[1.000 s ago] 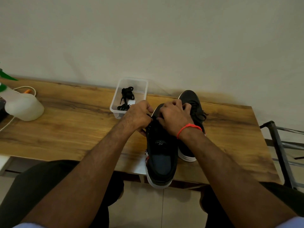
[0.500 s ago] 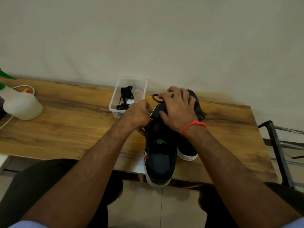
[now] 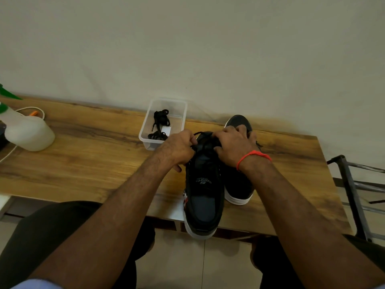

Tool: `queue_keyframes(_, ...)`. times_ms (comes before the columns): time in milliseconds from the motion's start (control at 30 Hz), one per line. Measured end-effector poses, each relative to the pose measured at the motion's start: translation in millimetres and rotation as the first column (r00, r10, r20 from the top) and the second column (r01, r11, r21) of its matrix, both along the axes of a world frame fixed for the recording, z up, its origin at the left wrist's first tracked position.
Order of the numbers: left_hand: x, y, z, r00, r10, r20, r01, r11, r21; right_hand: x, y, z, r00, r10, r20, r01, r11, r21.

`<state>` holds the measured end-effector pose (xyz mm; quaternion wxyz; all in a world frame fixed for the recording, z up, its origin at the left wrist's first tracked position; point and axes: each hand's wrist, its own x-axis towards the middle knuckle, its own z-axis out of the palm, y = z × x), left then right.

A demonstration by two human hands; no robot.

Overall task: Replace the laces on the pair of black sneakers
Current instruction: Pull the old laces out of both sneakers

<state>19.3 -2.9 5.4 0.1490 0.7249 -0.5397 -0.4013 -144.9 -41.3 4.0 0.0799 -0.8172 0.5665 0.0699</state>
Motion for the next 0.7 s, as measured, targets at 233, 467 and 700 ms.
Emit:
queue_keyframes(233,-18.2,-0.4,-8.7,0.976,-0.147,0.158,0.188,0.940,-0.286,-13.2,1.5,19.7,0.969,-0.147,0.198,0.167,0.982,-0.086)
queue_keyframes(467,-28.3,1.8,-17.4,0.899,-0.272,0.345,0.326,0.939,-0.109,-8.5,19.9,14.5,0.990,-0.108,-0.092,0.114,0.991,0.064)
queue_keyframes(700,-38.8,5.2,-23.8,0.858,-0.314,0.407,0.365,0.929,-0.053,-17.6,12.1,21.5,0.976,-0.206,0.078,0.186,0.961,0.203)
